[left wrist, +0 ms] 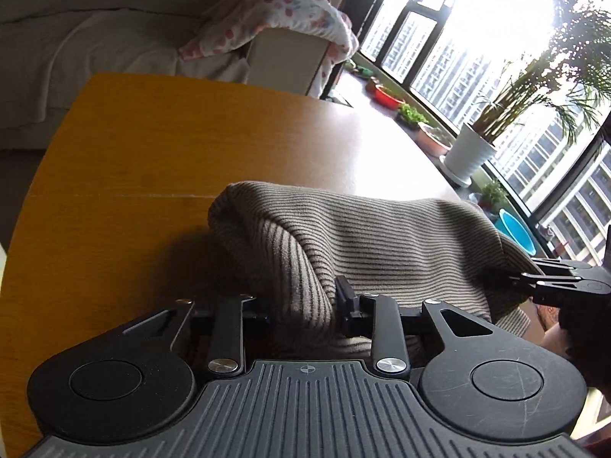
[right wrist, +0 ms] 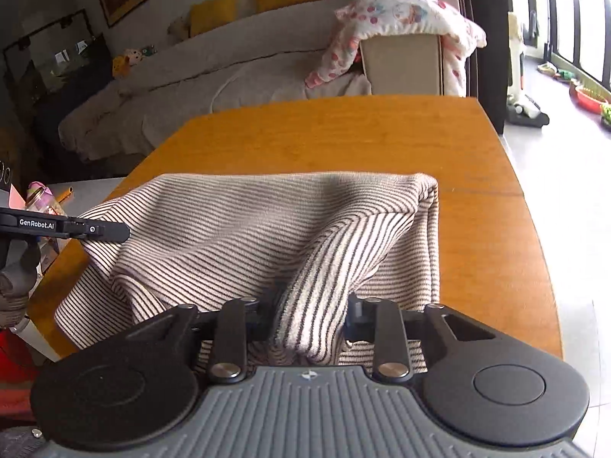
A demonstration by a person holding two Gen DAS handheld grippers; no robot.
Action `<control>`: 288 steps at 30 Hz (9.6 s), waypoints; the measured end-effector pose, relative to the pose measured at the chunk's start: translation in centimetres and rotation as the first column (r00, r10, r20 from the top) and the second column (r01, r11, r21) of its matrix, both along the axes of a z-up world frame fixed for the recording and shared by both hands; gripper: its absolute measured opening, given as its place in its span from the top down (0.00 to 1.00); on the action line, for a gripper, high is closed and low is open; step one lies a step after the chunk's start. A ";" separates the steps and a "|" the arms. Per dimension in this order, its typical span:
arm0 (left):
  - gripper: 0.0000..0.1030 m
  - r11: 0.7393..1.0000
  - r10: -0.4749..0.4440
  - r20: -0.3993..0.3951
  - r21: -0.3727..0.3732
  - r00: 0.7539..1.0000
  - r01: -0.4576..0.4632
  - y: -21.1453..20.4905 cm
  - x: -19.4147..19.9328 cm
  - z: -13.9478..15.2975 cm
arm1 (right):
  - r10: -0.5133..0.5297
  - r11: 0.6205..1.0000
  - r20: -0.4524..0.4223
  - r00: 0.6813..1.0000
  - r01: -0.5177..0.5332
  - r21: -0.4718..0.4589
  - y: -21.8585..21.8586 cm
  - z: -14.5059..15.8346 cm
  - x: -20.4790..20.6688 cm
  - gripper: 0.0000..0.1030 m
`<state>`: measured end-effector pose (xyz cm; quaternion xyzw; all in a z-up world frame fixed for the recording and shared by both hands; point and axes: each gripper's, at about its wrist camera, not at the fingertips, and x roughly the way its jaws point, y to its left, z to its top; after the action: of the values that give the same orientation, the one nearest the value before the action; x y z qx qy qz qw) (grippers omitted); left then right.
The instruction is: Fold clothes
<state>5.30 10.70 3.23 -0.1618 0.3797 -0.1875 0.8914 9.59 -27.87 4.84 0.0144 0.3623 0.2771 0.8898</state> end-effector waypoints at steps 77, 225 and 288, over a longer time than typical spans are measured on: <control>0.08 0.934 -0.180 -0.080 -0.327 0.980 0.145 -4.7 3.8 -1.9 | -0.042 0.961 0.399 0.916 0.147 -0.235 2.9 1.4 -0.5 0.00; 0.06 0.953 -0.149 0.034 0.271 0.988 0.134 -6.1 -2.5 -1.6 | 0.503 0.778 0.250 0.828 -0.308 -0.547 12.8 -3.1 -10.5 0.38; 0.52 0.936 -0.353 -0.022 -0.002 0.936 0.353 -4.8 10.0 -4.8 | 0.725 0.521 -0.004 0.689 -0.552 -0.651 11.5 2.6 6.3 0.61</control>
<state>15.26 5.89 -1.57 -0.0921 0.4124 -0.3420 0.8394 15.88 -16.41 7.40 -0.4437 0.2857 0.4544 0.7176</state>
